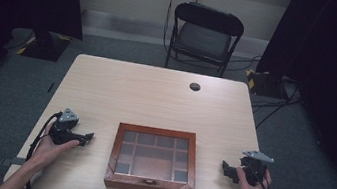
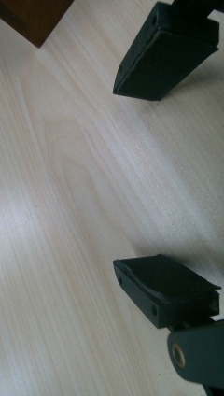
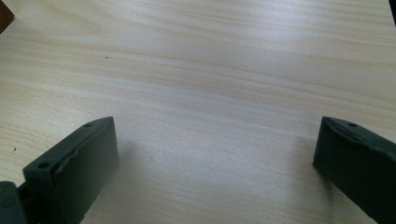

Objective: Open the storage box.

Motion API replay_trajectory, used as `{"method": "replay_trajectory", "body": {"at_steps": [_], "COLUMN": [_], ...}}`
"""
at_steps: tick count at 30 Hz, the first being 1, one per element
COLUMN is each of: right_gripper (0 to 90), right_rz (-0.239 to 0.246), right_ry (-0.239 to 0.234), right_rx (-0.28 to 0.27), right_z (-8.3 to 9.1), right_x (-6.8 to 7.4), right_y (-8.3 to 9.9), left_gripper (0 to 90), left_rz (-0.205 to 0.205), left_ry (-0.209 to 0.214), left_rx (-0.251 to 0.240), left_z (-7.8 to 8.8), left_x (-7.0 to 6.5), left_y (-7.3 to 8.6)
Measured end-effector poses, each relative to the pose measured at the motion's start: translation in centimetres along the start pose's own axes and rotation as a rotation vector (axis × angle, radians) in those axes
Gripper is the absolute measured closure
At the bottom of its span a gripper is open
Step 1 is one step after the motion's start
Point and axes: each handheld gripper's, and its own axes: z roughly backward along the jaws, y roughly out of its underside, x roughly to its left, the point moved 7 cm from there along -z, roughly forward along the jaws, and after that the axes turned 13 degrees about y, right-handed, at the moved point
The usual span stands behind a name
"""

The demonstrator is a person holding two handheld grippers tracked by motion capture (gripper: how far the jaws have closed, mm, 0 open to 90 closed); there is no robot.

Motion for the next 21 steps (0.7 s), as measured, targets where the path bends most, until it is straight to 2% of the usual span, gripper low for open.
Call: {"method": "replay_trajectory", "body": {"at_steps": [3,7,9,11,14,15,18,19,21], "right_gripper": [0.0,0.0,0.0,0.0,0.0,0.0,0.0,0.0,0.0], "right_rz": [0.0,0.0,-0.001,-0.002,-0.002,-0.002,-0.002,-0.002,-0.002], "right_ry": [0.0,0.0,0.001,0.002,0.002,0.002,0.002,0.002,0.002], "right_rx": [0.0,0.0,0.0,0.001,0.001,0.0,0.001,0.001,0.0], "right_z": [0.0,0.0,0.0,0.0,0.0,0.0,0.0,0.0,0.0], "right_x": [0.0,0.0,0.0,0.0,0.0,0.0,0.0,0.0,0.0], "right_y": [0.0,0.0,0.0,0.0,0.0,0.0,0.0,0.0,0.0], "left_gripper": [14.4,15.6,17.8,20.4,21.4,23.0,24.7,26.1,27.8], "left_rz": [0.006,0.008,0.007,0.016,0.032,0.021,0.034,0.034,0.022], "left_ry": [0.007,0.007,0.023,0.045,0.039,0.04,0.081,0.081,0.112], "left_rx": [-0.003,0.026,0.044,0.029,-0.026,-0.032,-0.062,-0.062,-0.083], "left_z": [0.1,0.2,0.4,0.7,1.4,1.8,2.3,2.3,2.7], "left_x": [-0.1,-0.2,-0.4,-0.5,-0.6,-0.7,-1.2,-1.2,-2.1], "left_y": [0.0,0.0,-0.1,-0.4,-1.0,-1.1,-1.6,-1.6,-2.3]}}
